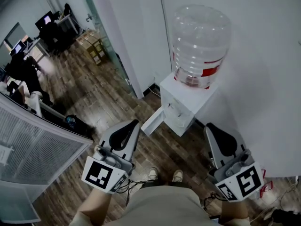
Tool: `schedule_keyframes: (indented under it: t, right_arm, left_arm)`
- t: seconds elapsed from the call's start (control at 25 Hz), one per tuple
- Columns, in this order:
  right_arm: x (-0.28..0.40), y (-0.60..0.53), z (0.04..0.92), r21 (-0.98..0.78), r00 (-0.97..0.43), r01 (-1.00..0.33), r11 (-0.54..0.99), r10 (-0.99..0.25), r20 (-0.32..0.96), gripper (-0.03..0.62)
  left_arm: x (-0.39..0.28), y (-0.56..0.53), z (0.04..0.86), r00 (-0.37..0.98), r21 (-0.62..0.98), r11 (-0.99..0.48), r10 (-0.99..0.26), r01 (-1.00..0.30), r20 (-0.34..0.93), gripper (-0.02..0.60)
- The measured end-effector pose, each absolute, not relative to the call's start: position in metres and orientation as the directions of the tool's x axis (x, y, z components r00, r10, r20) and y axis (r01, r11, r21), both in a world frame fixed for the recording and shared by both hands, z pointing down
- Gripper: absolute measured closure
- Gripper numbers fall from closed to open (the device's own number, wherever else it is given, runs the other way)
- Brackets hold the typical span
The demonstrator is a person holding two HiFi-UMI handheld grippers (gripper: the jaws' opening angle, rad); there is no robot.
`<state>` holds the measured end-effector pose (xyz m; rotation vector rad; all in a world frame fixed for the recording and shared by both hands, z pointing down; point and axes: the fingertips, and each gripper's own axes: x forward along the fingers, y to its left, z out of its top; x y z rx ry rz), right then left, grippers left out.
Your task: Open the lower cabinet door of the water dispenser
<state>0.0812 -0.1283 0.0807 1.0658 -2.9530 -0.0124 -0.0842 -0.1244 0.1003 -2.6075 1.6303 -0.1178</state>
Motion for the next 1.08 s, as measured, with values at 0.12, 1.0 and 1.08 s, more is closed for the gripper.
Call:
schedule_keyframes:
  t: [0.12,1.0,1.08]
  right_arm:
    - [0.080,-0.122,0.069,0.041,-0.770,-0.638,0.769,-0.638,-0.016,0.588]
    - [0.074,-0.116,0.051,0.098,-0.775,-0.630,0.770,-0.631,-0.027,0.588]
    - [0.075,-0.116,0.050,0.096,-0.773,-0.633,0.768,-0.634,-0.031,0.588]
  left_arm:
    - [-0.084,-0.121,0.094,0.429,-0.104,-0.428,-0.903,-0.898,0.018,0.576]
    - [-0.089,-0.111,0.071,0.432,-0.079,-0.429,-0.902,-0.900,-0.024,0.576]
    - [-0.089,-0.111,0.069,0.430,-0.078,-0.427,-0.902,-0.901,-0.024,0.577]
